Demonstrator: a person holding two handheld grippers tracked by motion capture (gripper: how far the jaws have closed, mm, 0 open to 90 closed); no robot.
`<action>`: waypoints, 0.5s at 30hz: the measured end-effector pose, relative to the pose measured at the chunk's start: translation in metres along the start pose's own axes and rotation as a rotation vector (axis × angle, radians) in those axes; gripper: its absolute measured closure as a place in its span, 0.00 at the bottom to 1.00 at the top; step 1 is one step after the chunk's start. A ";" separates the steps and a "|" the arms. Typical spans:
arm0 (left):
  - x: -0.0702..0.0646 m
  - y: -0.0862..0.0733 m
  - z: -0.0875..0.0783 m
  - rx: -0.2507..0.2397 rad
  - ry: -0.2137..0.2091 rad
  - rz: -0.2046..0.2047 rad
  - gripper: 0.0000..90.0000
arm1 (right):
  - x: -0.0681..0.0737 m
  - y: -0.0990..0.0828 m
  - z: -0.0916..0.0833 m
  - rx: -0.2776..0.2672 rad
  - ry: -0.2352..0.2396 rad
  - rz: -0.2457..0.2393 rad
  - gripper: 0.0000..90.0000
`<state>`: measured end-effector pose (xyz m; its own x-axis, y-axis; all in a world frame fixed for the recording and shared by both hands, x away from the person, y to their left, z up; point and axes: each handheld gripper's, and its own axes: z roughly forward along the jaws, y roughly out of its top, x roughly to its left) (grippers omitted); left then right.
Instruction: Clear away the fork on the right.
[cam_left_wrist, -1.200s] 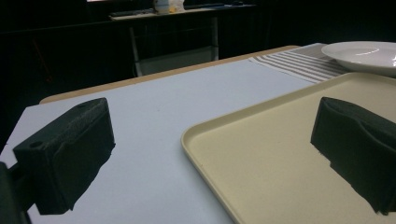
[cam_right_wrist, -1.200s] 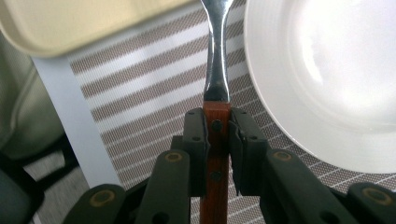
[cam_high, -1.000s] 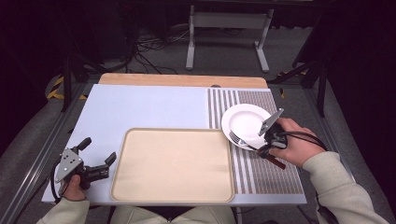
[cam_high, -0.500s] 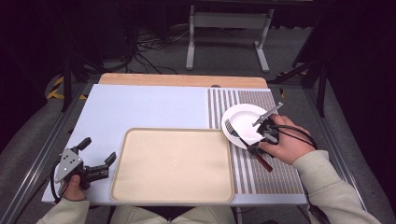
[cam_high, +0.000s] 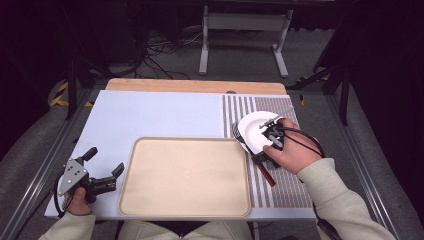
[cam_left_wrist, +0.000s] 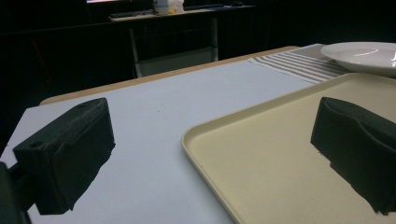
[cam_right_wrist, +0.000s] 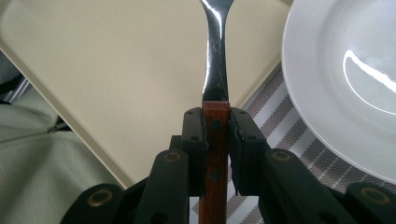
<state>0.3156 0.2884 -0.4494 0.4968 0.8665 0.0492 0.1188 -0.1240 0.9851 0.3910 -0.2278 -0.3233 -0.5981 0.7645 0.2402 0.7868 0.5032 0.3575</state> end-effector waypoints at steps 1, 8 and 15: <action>0.000 0.000 0.000 0.000 0.000 0.000 0.00 | 0.002 0.001 0.001 0.003 0.004 0.006 0.86; 0.000 0.000 0.000 -0.003 0.001 0.000 0.00 | 0.014 0.011 0.012 0.016 -0.002 0.077 0.86; 0.000 0.000 0.000 -0.005 0.000 -0.002 0.00 | 0.023 0.018 0.020 0.026 0.005 0.109 0.86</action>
<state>0.3157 0.2887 -0.4494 0.4961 0.8670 0.0469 0.1156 -0.1195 0.9861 0.3945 -0.1930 -0.3288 -0.5096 0.8134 0.2804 0.8508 0.4279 0.3051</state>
